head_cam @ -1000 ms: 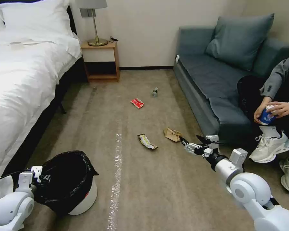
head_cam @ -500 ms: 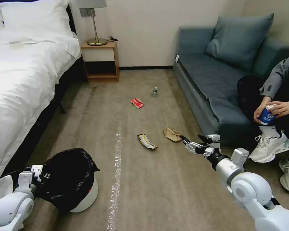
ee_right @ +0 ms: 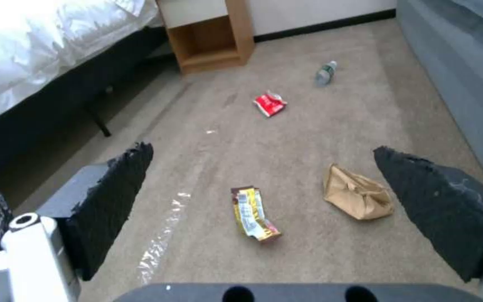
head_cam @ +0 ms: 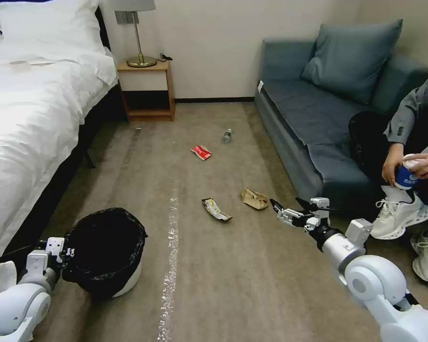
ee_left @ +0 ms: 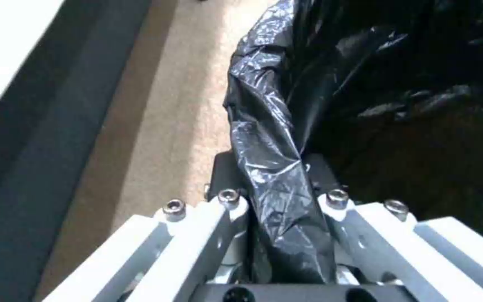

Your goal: Pick up the trash bin, then pick up the garbage on the floor and place it into the trash bin.

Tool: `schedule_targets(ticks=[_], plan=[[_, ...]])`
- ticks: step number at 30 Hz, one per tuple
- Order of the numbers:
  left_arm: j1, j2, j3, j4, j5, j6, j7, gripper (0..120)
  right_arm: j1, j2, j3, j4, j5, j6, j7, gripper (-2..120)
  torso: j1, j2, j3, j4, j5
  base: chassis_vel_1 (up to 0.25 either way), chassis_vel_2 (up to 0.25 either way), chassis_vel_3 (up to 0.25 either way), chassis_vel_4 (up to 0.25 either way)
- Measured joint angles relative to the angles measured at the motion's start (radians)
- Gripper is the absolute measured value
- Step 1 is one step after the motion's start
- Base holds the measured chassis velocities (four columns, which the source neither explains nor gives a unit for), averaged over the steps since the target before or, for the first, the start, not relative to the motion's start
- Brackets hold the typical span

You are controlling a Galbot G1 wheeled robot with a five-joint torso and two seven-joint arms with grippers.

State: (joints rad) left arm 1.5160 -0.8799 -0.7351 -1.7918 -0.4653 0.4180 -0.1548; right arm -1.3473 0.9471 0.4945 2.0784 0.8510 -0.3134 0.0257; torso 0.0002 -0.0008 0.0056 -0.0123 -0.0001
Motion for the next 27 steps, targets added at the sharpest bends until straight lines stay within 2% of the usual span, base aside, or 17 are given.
schedule_targets(ticks=[6,8,19,22,27], plan=[[0.016,0.013,-0.028,-0.045,0.042,-0.018,-0.006,5,0.006,0.006,0.0,-0.009,0.001,0.005,0.0,100,0.0,0.0,0.0,0.0002,0.0001,0.0,0.0,0.0,0.0],[0.016,0.031,-0.042,-0.068,0.062,-0.015,-0.016,5,0.011,0.009,0.004,-0.015,0.008,0.007,0.0,100,0.0,0.0,0.0,0.0003,0.0002,0.0,0.0,0.0,0.0],[-0.009,0.069,-0.078,-0.109,0.058,-0.009,-0.031,5,0.036,0.011,0.016,-0.038,0.034,0.018,0.0,100,0.0,0.0,0.0,0.0003,0.0,0.0,0.0,0.0,0.0],[-0.015,0.083,-0.089,-0.135,0.056,0.004,-0.035,5,0.044,0.019,0.016,-0.055,0.037,0.037,-0.005,100,0.0,0.0,0.0,0.0003,0.0001,0.0,0.0,0.0,0.0],[-0.016,0.12,-0.113,-0.183,0.038,0.066,-0.051,5,0.046,0.024,0.016,-0.068,0.042,0.061,-0.025,100,0.0,0.0,0.0,0.0,0.0,0.0,0.0,0.0,0.0]])
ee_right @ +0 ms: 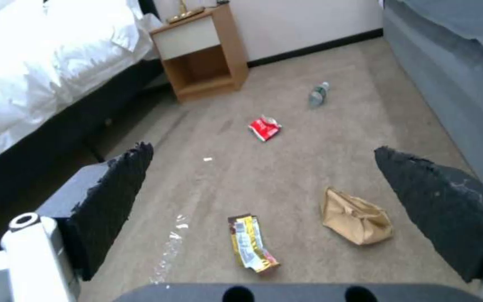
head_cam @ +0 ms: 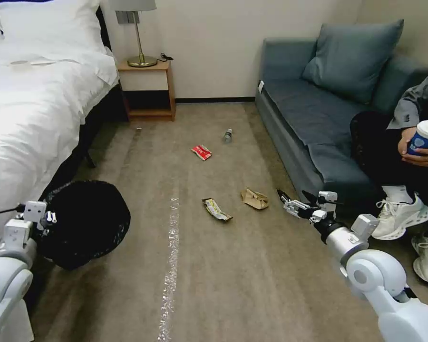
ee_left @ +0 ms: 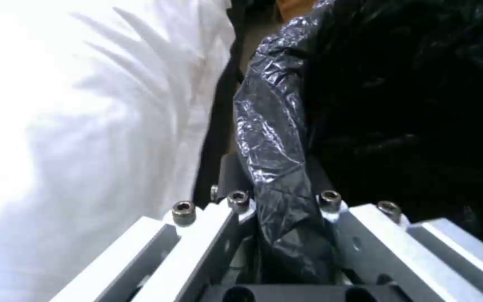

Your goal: Pick up the trash bin, then pick up the garbage on the floor and place it into the trash bin.

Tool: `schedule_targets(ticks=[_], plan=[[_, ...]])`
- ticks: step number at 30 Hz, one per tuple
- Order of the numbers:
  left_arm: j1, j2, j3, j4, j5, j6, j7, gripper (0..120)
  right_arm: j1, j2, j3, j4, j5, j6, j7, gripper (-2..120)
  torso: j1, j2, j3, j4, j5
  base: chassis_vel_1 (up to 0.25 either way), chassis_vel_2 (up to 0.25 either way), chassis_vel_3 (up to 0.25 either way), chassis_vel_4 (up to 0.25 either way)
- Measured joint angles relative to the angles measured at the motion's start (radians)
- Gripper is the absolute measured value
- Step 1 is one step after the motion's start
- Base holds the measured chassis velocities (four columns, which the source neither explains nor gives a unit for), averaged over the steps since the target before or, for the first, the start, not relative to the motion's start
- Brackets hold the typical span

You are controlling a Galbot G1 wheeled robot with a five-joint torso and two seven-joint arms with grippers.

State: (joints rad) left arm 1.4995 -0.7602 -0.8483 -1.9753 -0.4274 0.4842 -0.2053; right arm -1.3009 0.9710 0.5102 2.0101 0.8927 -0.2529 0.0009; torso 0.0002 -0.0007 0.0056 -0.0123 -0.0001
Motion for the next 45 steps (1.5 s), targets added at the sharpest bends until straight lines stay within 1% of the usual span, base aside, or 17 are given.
schedule_targets(ticks=[1,4,6,7,12,14,16,17,21,30,37,45], plan=[[0.004,0.011,-0.007,-0.006,0.005,0.009,-0.001,5,0.0,0.0,0.0,-0.003,-0.001,0.0,-0.003,100,0.0,0.0,0.0,0.0,0.0001,0.0,0.0,0.0,0.0],[0.009,0.021,-0.013,-0.009,0.01,0.016,-0.001,5,-0.001,-0.001,0.0,-0.005,-0.003,0.0,-0.006,100,0.0,0.0,0.0,0.0001,0.0003,0.0,0.0,0.0,0.0],[0.021,0.042,-0.028,-0.016,0.015,0.031,-0.003,5,-0.008,-0.006,0.001,-0.008,-0.007,0.0,-0.019,100,0.0,0.0,0.0,0.0003,0.0001,0.0,0.0,0.0,0.0],[0.023,0.047,-0.031,-0.017,0.017,0.033,-0.003,5,-0.01,-0.008,0.001,-0.008,-0.009,0.0,-0.023,100,0.0,0.0,0.0,0.0003,0.0001,0.0,0.0,0.0,0.0],[0.032,0.06,-0.039,-0.02,0.023,0.036,-0.003,5,-0.017,-0.015,-0.001,-0.012,-0.02,0.003,-0.041,100,0.0,0.0,0.0,0.0003,0.0,0.0,0.0,0.0,0.0],[0.038,0.074,-0.049,-0.024,0.025,0.036,-0.002,5,-0.024,-0.02,-0.005,-0.017,-0.033,0.008,-0.06,100,0.0,0.0,0.0,0.0001,0.0002,0.0,0.0,0.0,0.0],[0.038,0.075,-0.05,-0.025,0.025,0.036,-0.001,5,-0.024,-0.02,-0.005,-0.018,-0.034,0.008,-0.061,100,0.0,0.0,0.0,0.0001,0.0001,0.0,0.0,0.0,0.0],[0.042,0.085,-0.056,-0.031,0.017,0.036,0.002,5,-0.027,-0.022,-0.008,-0.021,-0.04,0.011,-0.073,100,0.0,0.0,0.0,0.0002,0.0001,0.0,0.0,0.0,0.0],[0.044,0.101,-0.064,-0.044,-0.002,0.023,0.017,5,-0.029,-0.022,-0.01,-0.028,-0.046,0.013,-0.094,100,0.0,0.0,0.0,0.0001,0.0001,0.0,0.0,0.0,0.0],[0.046,0.108,-0.064,-0.055,-0.02,0.007,0.033,5,-0.019,-0.023,-0.018,-0.033,-0.044,0.009,-0.102,100,0.0,0.0,0.0,0.0002,0.0001,0.0,0.0,0.0,0.0],[0.044,0.124,-0.064,-0.054,-0.027,0.005,0.035,5,-0.008,-0.023,-0.024,-0.053,-0.044,0.008,-0.125,100,0.0,0.0,0.0,0.0001,0.0001,0.0,0.0,0.0,0.0],[0.04,0.119,-0.061,-0.047,-0.027,-0.001,0.04,5,-0.009,-0.02,-0.028,-0.059,-0.046,0.008,-0.137,100,0.0,0.0,0.0,0.0001,0.0001,0.0,0.0,0.0,0.0]])
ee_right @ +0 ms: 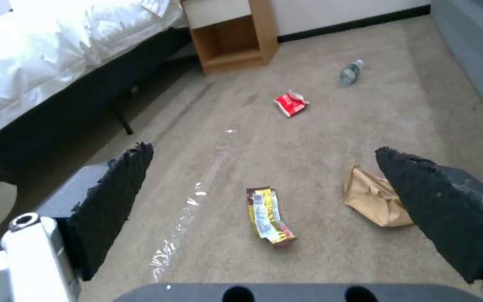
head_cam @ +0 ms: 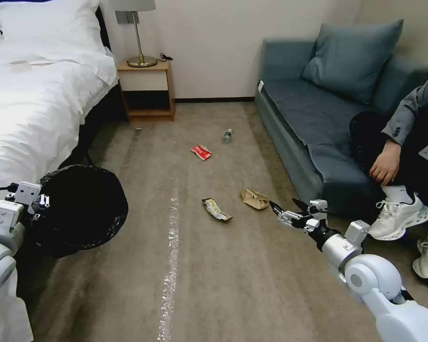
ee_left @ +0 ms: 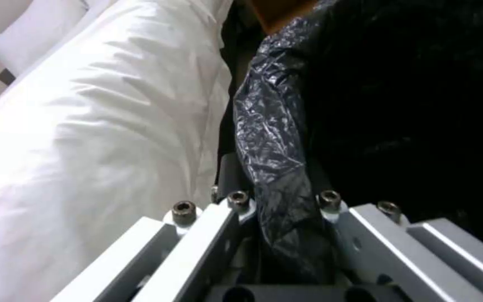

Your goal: Pick up the trash bin, then pick up the garbage on the floor and place it into the trash bin.

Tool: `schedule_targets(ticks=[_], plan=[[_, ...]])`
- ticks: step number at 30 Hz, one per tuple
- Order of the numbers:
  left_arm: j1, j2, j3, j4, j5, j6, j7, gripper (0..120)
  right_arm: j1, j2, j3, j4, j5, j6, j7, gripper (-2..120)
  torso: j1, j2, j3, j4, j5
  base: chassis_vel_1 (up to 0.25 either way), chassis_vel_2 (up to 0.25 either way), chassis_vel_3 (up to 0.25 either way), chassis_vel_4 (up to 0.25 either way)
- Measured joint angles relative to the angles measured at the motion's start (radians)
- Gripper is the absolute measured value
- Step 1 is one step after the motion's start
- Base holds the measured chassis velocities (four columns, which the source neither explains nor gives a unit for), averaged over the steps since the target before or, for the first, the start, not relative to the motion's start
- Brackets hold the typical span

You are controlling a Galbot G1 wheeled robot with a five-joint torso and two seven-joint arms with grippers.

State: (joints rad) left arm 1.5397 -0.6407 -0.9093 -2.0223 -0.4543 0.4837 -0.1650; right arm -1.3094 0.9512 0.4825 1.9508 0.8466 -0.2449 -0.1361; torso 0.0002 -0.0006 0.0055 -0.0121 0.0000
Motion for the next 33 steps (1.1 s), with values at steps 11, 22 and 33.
schedule_targets(ticks=[11,22,33], plan=[[0.016,-0.013,0.0,-0.004,0.009,-0.014,0.006,5,-0.006,0.006,0.001,-0.007,-0.01,0.011,-0.019,100,0.0,0.0,0.0,0.0,0.0001,-0.059,0.067,0.064,-0.062],[0.026,-0.018,-0.009,-0.008,0.01,-0.025,0.011,5,-0.008,0.01,-0.001,-0.006,-0.016,0.011,-0.02,100,0.0,0.0,0.0,0.0,0.0001,-0.091,0.087,0.083,-0.086],[0.022,-0.018,-0.009,-0.004,0.01,-0.033,0.016,5,-0.006,0.012,-0.009,-0.016,-0.016,0.011,-0.026,100,0.0,0.0,0.0,0.0,0.0001,-0.082,0.075,0.077,-0.082]])
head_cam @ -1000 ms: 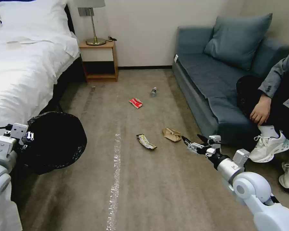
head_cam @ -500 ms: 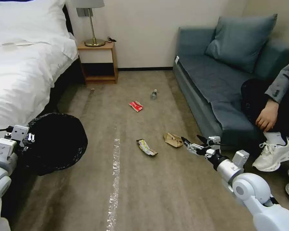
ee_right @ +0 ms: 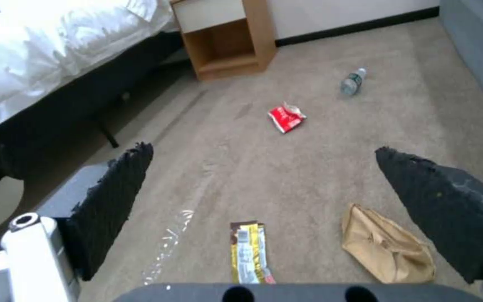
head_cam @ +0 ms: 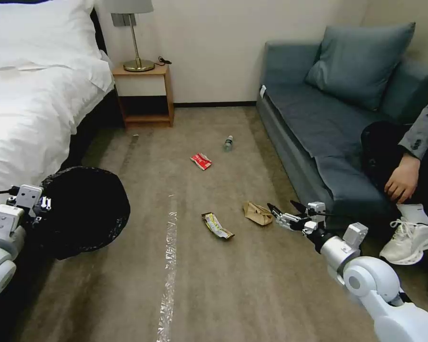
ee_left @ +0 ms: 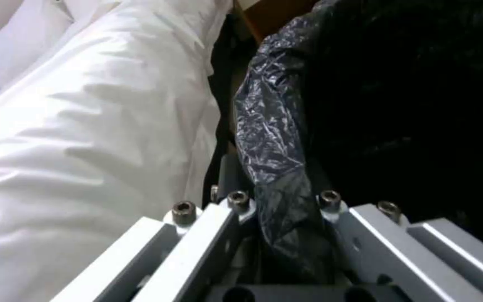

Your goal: Pick up the trash bin, then pick up the garbage on the floor and place it into the trash bin.

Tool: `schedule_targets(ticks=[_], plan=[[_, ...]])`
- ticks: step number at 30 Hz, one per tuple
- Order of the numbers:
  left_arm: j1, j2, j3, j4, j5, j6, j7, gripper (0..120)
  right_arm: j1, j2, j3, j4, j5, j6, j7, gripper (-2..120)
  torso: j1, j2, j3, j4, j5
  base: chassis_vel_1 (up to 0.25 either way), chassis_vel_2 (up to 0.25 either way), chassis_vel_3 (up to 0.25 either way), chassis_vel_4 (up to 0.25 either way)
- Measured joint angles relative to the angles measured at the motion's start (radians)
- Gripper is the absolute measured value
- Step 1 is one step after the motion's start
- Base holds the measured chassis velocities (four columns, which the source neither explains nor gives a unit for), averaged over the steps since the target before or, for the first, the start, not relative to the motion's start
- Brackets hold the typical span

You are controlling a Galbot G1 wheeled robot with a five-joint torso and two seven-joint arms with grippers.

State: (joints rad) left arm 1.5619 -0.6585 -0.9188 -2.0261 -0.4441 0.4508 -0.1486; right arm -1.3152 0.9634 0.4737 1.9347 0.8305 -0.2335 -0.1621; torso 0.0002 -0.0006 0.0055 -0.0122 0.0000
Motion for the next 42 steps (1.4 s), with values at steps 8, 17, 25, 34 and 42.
schedule_targets(ticks=[8,17,25,34,42], plan=[[-0.003,0.0,0.001,0.007,0.0,-0.008,0.007,5,0.005,0.004,-0.01,-0.011,-0.002,0.003,-0.006,100,0.0,0.0,0.0,0.0001,0.0,-0.124,0.104,0.116,-0.109],[-0.014,0.0,0.01,0.019,-0.001,-0.015,0.012,5,0.014,0.007,-0.018,-0.025,-0.003,0.006,-0.01,100,0.0,0.0,0.0,0.0,-0.0001,-0.117,0.11,0.112,-0.115],[-0.019,0.0,0.013,0.025,-0.002,-0.021,0.014,5,0.022,0.011,-0.027,-0.036,-0.006,0.007,-0.013,100,0.0,0.0,0.0,0.0001,0.0,-0.129,0.143,0.141,-0.13],[-0.021,-0.002,0.014,0.025,-0.005,-0.028,0.017,5,0.018,0.012,-0.04,-0.038,-0.02,-0.009,-0.017,100,0.0,0.0,0.0,0.0,0.0,-0.114,0.116,0.118,-0.12],[-0.013,-0.004,0.011,0.015,-0.006,-0.03,0.017,5,0.025,0.001,-0.081,-0.037,-0.025,-0.063,-0.006,100,0.0,0.0,0.0,0.0,-0.0001,-0.038,0.038,0.034,-0.033]])
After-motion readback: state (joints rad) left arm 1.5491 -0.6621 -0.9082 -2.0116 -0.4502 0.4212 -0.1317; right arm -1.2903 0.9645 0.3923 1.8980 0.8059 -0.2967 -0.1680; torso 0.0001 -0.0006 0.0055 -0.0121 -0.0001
